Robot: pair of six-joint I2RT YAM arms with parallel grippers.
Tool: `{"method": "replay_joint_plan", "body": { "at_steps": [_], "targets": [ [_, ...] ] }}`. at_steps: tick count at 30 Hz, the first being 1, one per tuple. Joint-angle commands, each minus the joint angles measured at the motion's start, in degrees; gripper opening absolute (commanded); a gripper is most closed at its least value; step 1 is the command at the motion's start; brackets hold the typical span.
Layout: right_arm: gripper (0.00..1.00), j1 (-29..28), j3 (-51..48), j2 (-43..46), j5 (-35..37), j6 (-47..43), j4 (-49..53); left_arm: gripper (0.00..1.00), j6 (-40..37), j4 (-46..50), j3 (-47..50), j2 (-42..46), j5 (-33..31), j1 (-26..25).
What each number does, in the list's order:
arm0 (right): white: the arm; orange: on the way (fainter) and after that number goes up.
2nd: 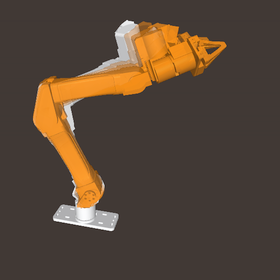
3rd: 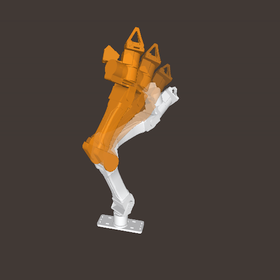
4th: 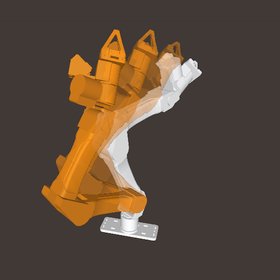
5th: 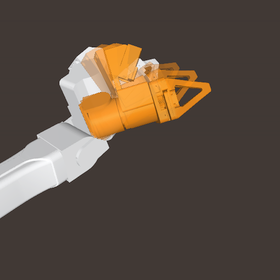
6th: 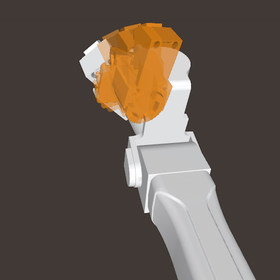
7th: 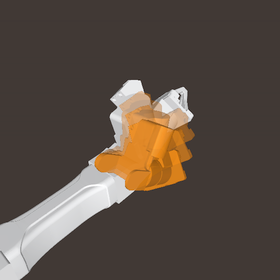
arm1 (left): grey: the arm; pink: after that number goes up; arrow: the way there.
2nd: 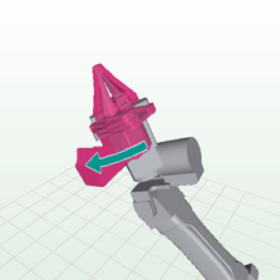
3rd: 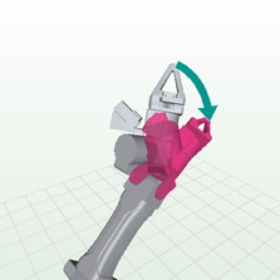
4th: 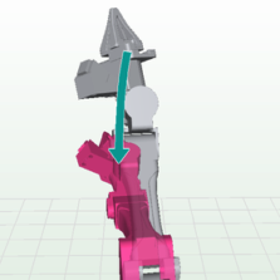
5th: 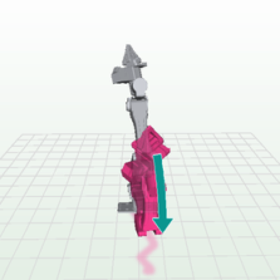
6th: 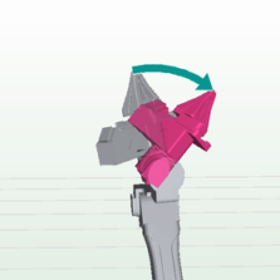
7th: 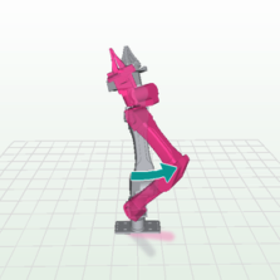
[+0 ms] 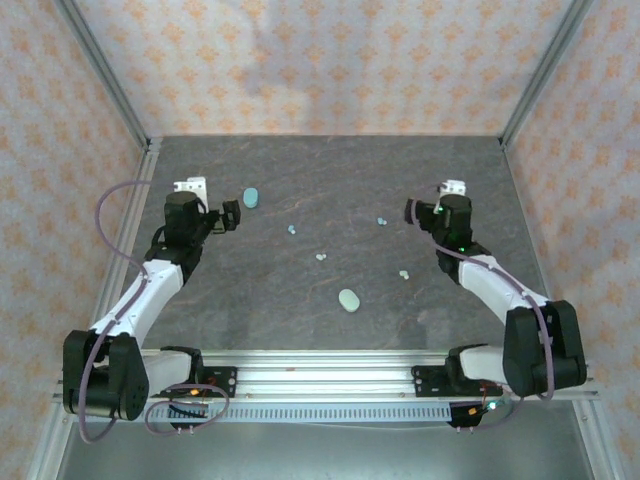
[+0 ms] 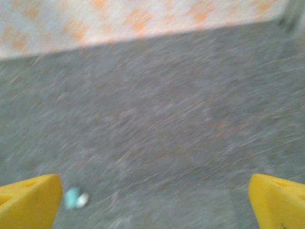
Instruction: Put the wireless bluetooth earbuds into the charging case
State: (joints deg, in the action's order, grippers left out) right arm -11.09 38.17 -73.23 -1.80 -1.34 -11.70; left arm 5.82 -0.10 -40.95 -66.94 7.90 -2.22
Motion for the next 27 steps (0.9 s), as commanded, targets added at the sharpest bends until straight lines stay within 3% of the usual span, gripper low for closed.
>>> {"method": "replay_joint_plan", "body": {
  "at_steps": [1, 8, 12, 18, 27],
  "targets": [
    [1.00, -7.67, 3.49, -0.33, -3.83, -0.28, 15.09, 0.94, 4.01, 14.29, -2.15, 0.49, 5.70, -2.65],
    [0.98, -24.22, 4.46, -0.91, -2.06, 0.48, 21.24, 0.87, 5.51, 17.03, 1.22, -0.23, 3.24, -13.84],
    [0.98, -30.04, 4.69, -4.06, -1.64, -1.49, 22.14, 0.85, 6.92, 14.72, 2.75, -1.39, 3.70, -17.61],
    [0.96, -33.15, 10.30, -12.44, -7.07, -2.00, 25.75, 0.81, 6.78, 16.06, -0.42, -6.01, 2.14, -21.59],
    [0.89, -34.52, 14.62, -19.70, -10.15, -2.52, 26.93, 0.80, 7.98, 16.60, -0.61, -5.58, 0.26, -22.72]
  ]
}}
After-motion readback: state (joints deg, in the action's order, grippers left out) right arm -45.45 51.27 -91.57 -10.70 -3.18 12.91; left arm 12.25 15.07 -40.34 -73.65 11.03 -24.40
